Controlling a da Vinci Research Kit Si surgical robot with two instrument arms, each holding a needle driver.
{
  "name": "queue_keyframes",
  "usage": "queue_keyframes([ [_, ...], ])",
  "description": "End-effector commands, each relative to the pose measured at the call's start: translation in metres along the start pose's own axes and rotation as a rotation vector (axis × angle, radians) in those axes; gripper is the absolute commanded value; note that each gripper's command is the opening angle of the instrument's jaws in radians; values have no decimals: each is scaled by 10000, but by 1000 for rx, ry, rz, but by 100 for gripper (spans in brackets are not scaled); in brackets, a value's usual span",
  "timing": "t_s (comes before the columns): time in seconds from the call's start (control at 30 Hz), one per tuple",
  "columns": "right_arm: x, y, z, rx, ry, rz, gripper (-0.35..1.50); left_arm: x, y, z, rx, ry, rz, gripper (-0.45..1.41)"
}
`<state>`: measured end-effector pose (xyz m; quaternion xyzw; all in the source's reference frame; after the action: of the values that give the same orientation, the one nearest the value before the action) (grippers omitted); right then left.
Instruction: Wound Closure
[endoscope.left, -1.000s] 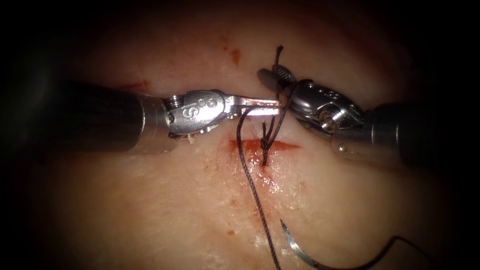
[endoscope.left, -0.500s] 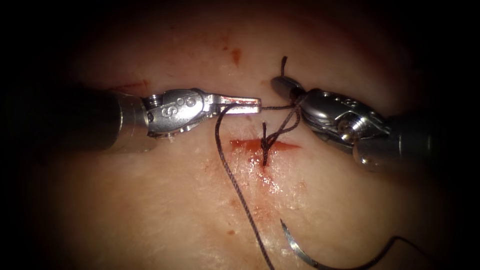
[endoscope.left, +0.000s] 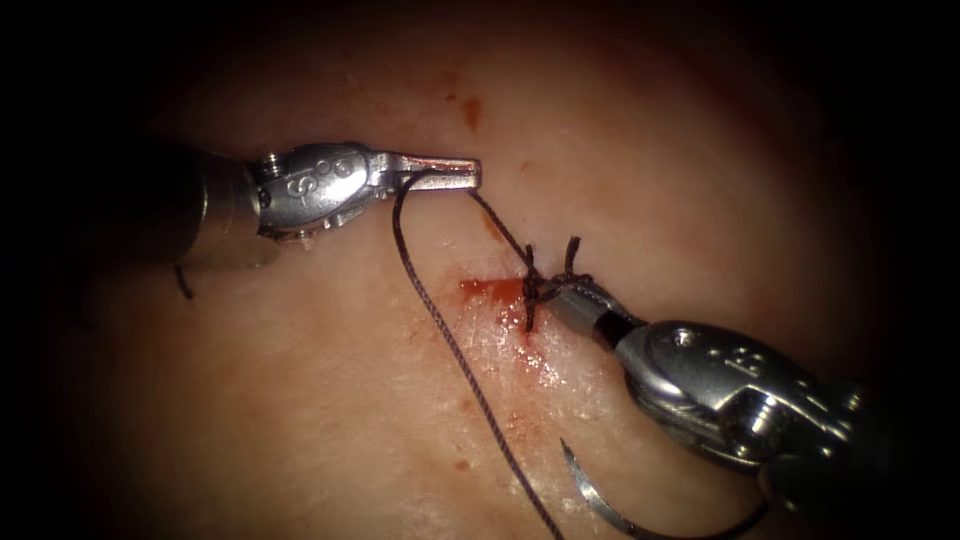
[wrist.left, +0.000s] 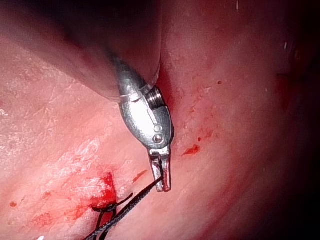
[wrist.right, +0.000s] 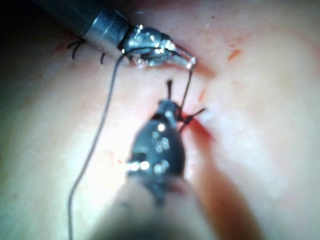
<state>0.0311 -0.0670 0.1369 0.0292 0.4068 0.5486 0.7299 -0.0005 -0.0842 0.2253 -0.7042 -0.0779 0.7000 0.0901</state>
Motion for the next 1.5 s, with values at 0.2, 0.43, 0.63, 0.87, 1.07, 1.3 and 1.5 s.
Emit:
queue_keyframes([
  [0.2, -35, -1, 13, 24, -42, -22, -35, -1, -32, 9, -2, -5, -18, -45],
  [0.43, -68, 5, 29, 64, -127, -68, -35, 11, -71, 10, 9, -6, -40, -45],
  [0.63, -77, -1, 28, 91, -162, -99, -35, 17, -97, 11, 14, -14, -40, -45],
  [0.87, -86, -18, 20, 136, -184, -117, -35, 27, -132, 7, 26, -18, -36, -45],
  [1.07, -90, -35, 18, 178, -206, -146, -35, 31, -162, 7, 57, -31, -35, -45],
  [1.3, -92, -44, 13, 199, -207, -158, -35, 17, -184, 16, 101, -60, -26, -45],
  [1.5, -91, -49, 6, 203, -200, -159, -35, 4, -208, 25, 144, -88, -13, -45],
])
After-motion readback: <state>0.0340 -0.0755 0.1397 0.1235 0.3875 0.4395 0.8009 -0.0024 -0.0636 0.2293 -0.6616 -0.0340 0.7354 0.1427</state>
